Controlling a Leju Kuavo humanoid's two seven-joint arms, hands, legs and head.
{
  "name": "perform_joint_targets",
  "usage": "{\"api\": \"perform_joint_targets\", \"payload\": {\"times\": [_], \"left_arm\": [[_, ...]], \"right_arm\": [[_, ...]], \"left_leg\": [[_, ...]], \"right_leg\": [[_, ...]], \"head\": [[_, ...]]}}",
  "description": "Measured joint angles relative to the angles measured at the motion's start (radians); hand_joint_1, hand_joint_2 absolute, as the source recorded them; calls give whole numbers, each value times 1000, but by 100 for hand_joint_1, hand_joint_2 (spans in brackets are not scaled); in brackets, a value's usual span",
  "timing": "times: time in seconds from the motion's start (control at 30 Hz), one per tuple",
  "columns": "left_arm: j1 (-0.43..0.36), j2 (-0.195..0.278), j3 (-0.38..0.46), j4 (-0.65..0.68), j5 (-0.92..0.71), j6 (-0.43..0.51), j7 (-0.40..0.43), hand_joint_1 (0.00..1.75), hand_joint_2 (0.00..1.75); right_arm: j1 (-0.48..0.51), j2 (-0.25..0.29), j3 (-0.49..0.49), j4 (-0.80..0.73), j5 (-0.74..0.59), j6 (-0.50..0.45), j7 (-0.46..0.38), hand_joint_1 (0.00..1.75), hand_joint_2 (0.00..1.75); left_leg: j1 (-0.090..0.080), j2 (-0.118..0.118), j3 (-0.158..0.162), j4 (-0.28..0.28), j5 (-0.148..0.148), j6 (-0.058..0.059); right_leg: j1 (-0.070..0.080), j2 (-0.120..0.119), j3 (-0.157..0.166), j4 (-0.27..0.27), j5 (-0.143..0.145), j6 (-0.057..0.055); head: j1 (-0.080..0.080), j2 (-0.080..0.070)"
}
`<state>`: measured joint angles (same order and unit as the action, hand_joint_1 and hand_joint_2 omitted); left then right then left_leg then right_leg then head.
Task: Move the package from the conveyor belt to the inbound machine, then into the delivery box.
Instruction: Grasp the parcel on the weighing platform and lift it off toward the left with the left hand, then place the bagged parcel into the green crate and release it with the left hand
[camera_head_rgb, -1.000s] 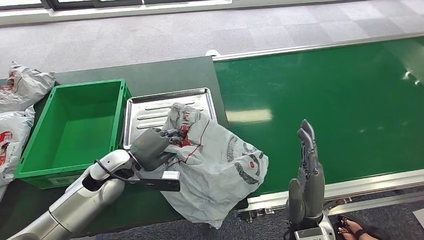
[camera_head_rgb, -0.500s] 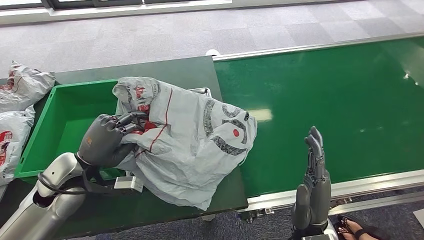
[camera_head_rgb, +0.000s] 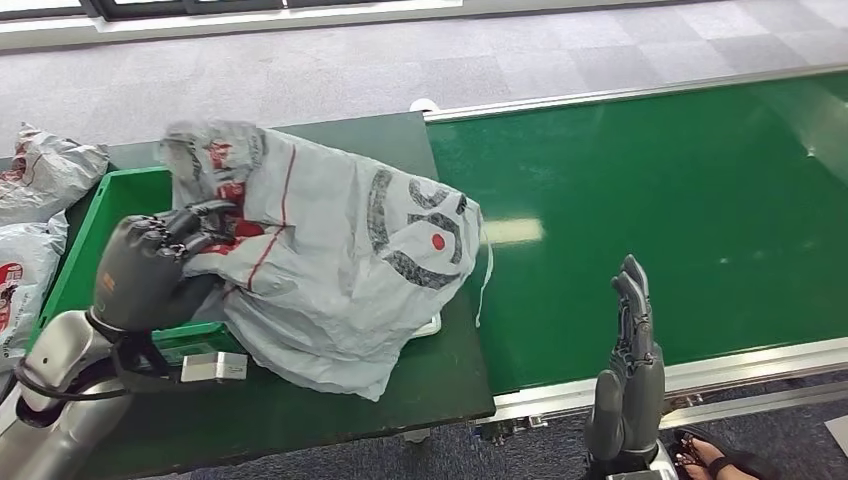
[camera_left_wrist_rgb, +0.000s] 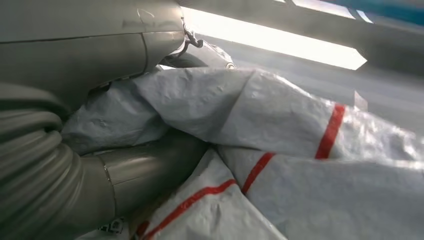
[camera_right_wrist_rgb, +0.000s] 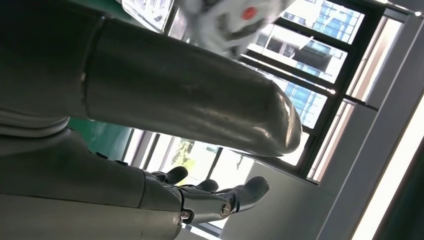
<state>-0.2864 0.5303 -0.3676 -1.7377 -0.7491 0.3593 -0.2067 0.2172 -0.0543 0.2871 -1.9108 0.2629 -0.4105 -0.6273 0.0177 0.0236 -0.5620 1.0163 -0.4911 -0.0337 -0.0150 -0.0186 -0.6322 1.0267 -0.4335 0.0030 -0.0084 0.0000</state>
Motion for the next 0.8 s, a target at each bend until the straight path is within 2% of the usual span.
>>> {"api": "perform_joint_targets", "payload": {"times": [0.13, 0.23, 0.33, 0.43, 0.6, 0.8], "left_arm": [[-13, 58, 203, 57, 54, 34, 50, 175, 175], [-51, 99, 339, 181, 100, 1, 52, 175, 175], [-92, 130, 425, 330, 69, 1, 58, 175, 175], [-129, 134, 467, 479, 21, 22, 70, 175, 175], [-202, 127, 475, 716, -41, 70, 88, 175, 175], [-270, 125, 475, 891, -71, 73, 91, 175, 175]], "right_arm": [[18, 0, 4, -1, 16, -19, 8, 0, 0], [26, -2, 9, -7, 22, -26, 20, 0, 0], [26, -5, 11, -8, 20, -21, 24, 0, 0], [20, -6, 19, -8, 25, -13, 27, 0, 0], [-5, -6, 40, 2, 33, 2, 36, 0, 0], [-44, -6, 57, 25, 18, 13, 36, 0, 0]], "left_leg": [[1, 0, 0, 0, 0, -1], [2, 1, 0, -1, 1, -2], [2, 2, 1, -1, 1, -2], [2, 1, 1, -1, 1, -2], [2, 1, 1, -1, 1, -2], [2, 1, 0, 0, 1, -2]], "right_leg": [[2, 0, -1, 0, -1, -2], [2, 1, -1, 1, -1, -3], [2, 2, -1, 1, -1, -3], [2, 2, -1, 1, -1, -3], [2, 2, -1, 1, -1, -3], [2, 2, -1, 1, -1, -3]], "head": [[0, 0], [0, 0], [0, 0], [0, 0], [0, 0], [0, 0]]}}
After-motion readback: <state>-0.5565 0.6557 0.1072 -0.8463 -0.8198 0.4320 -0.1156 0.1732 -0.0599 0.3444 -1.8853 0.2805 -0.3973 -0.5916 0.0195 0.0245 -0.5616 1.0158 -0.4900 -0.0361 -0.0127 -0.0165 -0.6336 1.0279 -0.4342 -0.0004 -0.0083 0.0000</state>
